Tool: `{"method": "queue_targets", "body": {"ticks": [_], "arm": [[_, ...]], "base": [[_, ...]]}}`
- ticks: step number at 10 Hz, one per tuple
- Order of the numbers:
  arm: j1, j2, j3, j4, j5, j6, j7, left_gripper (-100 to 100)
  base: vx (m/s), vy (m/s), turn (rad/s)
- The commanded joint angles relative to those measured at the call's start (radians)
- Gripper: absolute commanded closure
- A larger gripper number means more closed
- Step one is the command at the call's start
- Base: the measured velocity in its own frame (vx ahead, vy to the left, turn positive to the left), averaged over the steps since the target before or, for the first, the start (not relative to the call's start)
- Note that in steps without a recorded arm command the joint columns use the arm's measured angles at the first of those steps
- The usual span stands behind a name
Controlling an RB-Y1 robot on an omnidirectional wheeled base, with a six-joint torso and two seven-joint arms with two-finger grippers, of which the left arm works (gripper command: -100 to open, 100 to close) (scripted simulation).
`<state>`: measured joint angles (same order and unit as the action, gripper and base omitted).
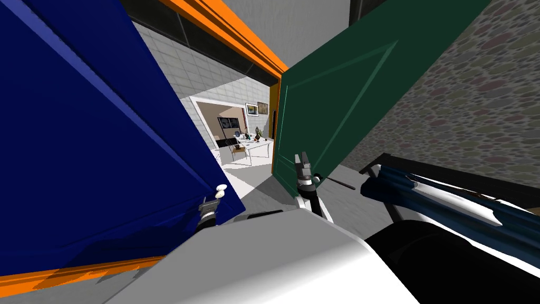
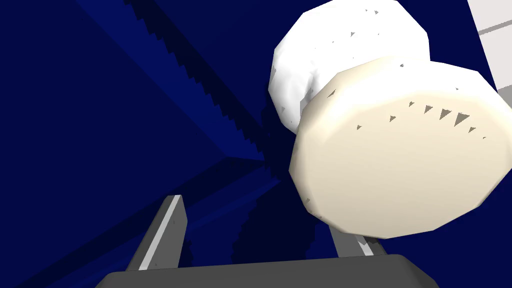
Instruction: Pull the door open
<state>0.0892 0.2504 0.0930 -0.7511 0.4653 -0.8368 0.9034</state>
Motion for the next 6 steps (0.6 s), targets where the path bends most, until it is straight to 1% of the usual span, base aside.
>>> {"method": "queue_targets", "body": {"ticks": [1,2,3,4,6], "arm": [[-0.011,-0.032,-0.022,-0.026,0.009,0.003,0.034,-100],[-0.011,-0.032,-0.022,-0.026,0.009,0.003,0.034,-100],[-0.011,-0.039,-0.027,-0.035,0.02,0.005,0.057,-100],[-0.011,-0.039,-0.027,-0.035,0.02,0.005,0.057,-100],[-0.01,-0.054,-0.036,-0.052,0.042,0.011,0.105,-100]], "base": [[-0.095,0.014,-0.016],[-0.064,0.005,-0.015],[-0.048,0.001,-0.056],[-0.032,0.001,0.016],[-0.057,-0.001,-0.023]]}}
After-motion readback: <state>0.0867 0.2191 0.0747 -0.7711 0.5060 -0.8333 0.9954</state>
